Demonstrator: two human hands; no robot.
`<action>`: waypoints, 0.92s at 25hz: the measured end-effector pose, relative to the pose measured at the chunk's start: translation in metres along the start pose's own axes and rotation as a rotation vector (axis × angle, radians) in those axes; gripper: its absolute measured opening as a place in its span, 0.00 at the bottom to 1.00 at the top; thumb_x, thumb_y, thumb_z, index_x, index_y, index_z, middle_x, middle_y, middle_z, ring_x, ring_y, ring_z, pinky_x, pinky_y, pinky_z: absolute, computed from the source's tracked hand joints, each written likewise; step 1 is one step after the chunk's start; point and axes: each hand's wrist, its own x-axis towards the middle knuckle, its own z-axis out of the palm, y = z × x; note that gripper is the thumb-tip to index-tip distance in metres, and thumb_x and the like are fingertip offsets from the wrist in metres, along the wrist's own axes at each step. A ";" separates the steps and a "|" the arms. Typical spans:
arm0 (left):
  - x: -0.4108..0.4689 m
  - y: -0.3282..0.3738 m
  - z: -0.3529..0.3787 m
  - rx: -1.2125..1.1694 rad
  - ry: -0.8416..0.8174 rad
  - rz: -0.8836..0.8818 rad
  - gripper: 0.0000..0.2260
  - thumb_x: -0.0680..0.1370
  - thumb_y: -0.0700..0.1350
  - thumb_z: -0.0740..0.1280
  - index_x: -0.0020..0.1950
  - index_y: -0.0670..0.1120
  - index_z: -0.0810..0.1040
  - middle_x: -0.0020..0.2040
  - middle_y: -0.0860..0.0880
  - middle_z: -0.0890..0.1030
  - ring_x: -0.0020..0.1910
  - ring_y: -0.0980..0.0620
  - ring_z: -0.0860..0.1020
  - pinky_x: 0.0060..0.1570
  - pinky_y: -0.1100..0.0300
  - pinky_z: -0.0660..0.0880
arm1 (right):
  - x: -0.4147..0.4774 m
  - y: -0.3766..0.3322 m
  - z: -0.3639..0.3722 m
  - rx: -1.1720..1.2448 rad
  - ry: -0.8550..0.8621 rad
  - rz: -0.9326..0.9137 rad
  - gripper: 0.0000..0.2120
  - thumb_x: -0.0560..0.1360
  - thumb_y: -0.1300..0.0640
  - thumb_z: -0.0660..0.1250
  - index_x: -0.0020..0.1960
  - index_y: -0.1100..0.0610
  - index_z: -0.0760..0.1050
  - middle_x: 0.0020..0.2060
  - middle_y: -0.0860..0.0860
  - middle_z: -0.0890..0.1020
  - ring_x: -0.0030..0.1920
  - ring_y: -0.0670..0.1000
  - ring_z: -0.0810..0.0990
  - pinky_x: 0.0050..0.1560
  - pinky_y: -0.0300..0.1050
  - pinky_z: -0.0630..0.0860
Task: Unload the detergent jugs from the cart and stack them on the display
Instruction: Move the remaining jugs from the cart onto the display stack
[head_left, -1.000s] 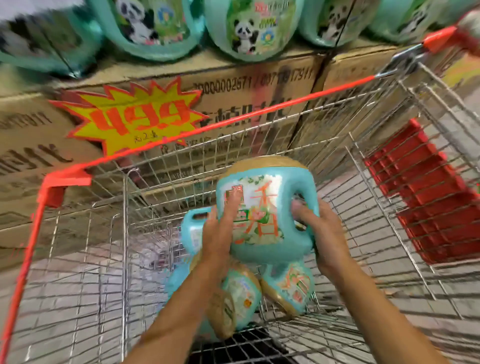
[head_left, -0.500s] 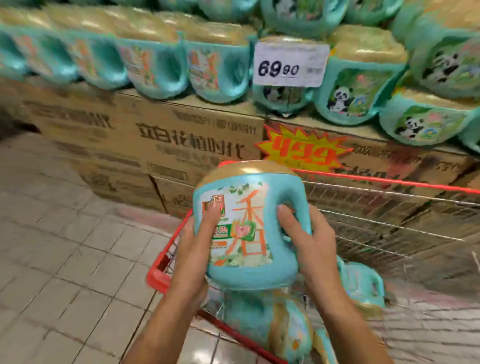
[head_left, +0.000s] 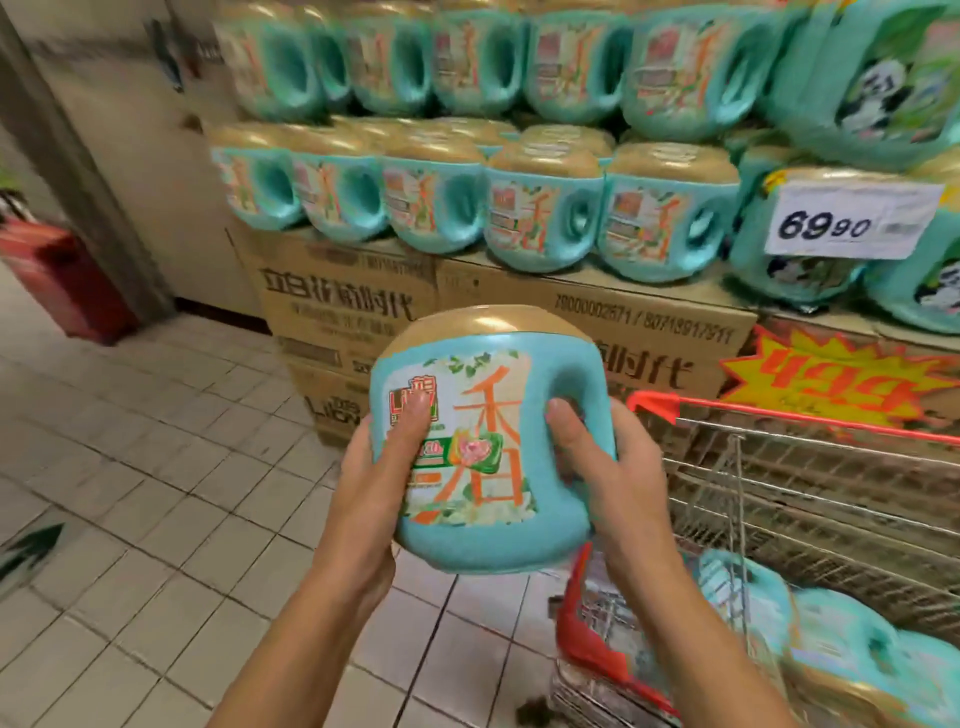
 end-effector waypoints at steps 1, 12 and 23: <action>0.008 0.010 -0.011 0.012 -0.012 0.000 0.27 0.68 0.62 0.73 0.60 0.47 0.78 0.52 0.45 0.85 0.49 0.45 0.85 0.41 0.54 0.82 | 0.003 -0.002 0.015 -0.007 0.011 -0.010 0.16 0.65 0.45 0.72 0.45 0.55 0.77 0.33 0.49 0.76 0.32 0.45 0.75 0.33 0.40 0.73; 0.150 0.079 -0.026 0.052 -0.224 0.077 0.33 0.60 0.55 0.81 0.61 0.46 0.77 0.52 0.44 0.85 0.47 0.45 0.85 0.39 0.57 0.81 | 0.116 -0.040 0.083 -0.129 0.065 -0.147 0.26 0.61 0.36 0.69 0.52 0.51 0.79 0.42 0.45 0.85 0.41 0.42 0.83 0.39 0.38 0.77; 0.313 0.164 0.047 0.130 -0.416 0.323 0.32 0.63 0.58 0.76 0.65 0.52 0.72 0.54 0.52 0.85 0.51 0.51 0.84 0.43 0.60 0.81 | 0.267 -0.132 0.083 -0.542 0.063 -0.250 0.28 0.51 0.25 0.72 0.43 0.41 0.79 0.37 0.31 0.82 0.38 0.32 0.80 0.34 0.31 0.74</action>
